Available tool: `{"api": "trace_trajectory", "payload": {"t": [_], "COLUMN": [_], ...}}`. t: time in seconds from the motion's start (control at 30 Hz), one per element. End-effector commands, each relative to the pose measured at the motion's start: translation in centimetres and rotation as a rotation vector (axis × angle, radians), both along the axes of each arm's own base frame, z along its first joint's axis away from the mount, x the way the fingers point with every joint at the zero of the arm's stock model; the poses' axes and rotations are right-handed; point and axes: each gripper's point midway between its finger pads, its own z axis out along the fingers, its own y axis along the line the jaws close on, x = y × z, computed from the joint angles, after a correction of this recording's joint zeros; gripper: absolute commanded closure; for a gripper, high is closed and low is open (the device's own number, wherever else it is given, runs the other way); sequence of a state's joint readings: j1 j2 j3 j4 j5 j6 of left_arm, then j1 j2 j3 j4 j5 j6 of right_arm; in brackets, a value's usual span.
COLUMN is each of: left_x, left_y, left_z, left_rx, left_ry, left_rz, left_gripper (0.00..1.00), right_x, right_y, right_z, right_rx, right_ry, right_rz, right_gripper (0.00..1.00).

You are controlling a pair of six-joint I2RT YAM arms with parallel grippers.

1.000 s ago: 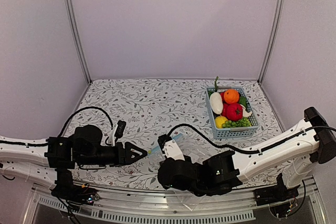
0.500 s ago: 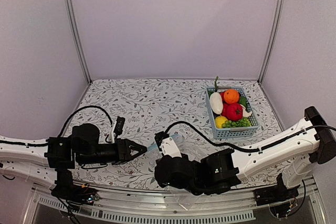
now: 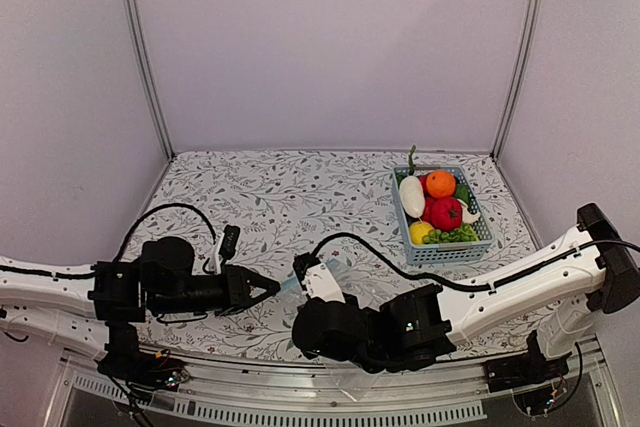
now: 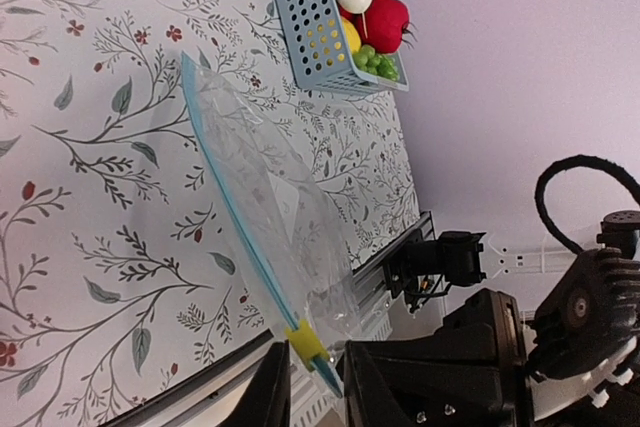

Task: Place the food in the zip-top bag and seal the zipper
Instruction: Pass from the right arm to the left

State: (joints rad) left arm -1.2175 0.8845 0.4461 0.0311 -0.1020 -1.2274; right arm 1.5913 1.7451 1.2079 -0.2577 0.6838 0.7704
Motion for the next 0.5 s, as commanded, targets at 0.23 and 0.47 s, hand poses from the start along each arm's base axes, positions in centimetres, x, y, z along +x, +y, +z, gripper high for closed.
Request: {"api": "trace_trajectory", "payload": {"t": [0.23,0.47], "left_x": [-0.25,-0.46], "left_y": [-0.10,-0.09], "left_z": [-0.63,-0.42], "left_rx": [0.023,0.024], "left_ry": [0.012,0.012], "left_rz": [0.001,-0.011], "left_gripper": [0.96,1.00], "right_x": [0.34,0.34], "right_y": [0.31,0.06], "right_z": [-0.28,-0.08], "right_rx": [-0.033,-0.034], "right_ry": [-0.022,-0.019], "right_rz": [-0.014,-0.019], "right_gripper": [1.00,0.91]}}
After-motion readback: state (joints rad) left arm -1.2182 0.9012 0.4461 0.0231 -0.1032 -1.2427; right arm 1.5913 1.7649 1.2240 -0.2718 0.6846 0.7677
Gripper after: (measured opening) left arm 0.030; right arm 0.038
